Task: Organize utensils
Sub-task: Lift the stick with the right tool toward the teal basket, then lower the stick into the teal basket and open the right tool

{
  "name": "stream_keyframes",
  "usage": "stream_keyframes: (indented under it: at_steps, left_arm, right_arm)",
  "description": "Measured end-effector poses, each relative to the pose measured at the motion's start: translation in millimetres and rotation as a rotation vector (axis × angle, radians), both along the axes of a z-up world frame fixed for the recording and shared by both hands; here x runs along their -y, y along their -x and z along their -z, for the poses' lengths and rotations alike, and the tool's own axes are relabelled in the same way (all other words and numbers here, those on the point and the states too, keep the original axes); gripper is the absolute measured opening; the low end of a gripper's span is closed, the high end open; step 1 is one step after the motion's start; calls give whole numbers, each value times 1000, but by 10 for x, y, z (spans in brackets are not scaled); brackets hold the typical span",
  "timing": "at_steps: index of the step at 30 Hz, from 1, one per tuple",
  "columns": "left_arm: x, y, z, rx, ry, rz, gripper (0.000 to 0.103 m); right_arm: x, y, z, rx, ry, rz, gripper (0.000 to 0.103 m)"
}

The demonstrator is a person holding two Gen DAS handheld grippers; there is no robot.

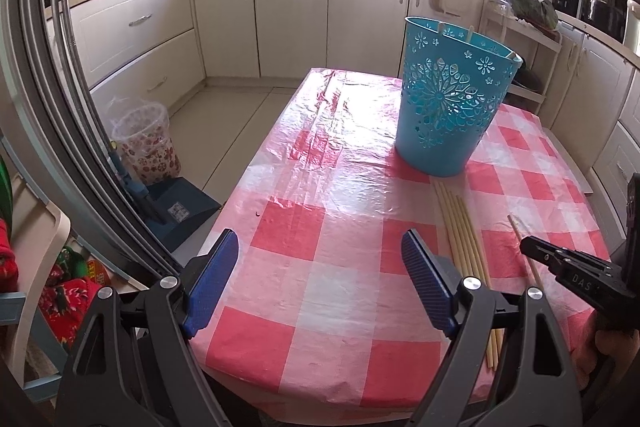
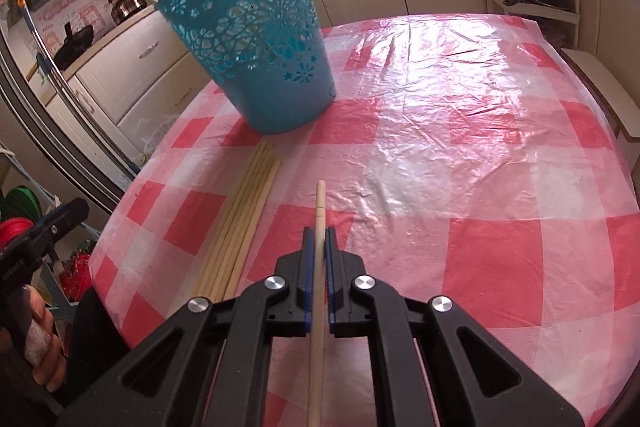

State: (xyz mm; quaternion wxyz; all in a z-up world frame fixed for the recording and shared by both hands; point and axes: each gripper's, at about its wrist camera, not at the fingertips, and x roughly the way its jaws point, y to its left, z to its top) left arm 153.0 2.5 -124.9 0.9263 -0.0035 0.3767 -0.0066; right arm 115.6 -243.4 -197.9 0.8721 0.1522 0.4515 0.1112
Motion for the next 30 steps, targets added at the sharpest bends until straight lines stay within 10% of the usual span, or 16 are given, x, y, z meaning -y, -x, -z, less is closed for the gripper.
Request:
stream_keyframes:
  at_steps: [30]
  left_arm:
    - [112,-33,18,-19,-11,19,80]
  right_arm:
    - [94,-129,-1510,473,-229,45,6]
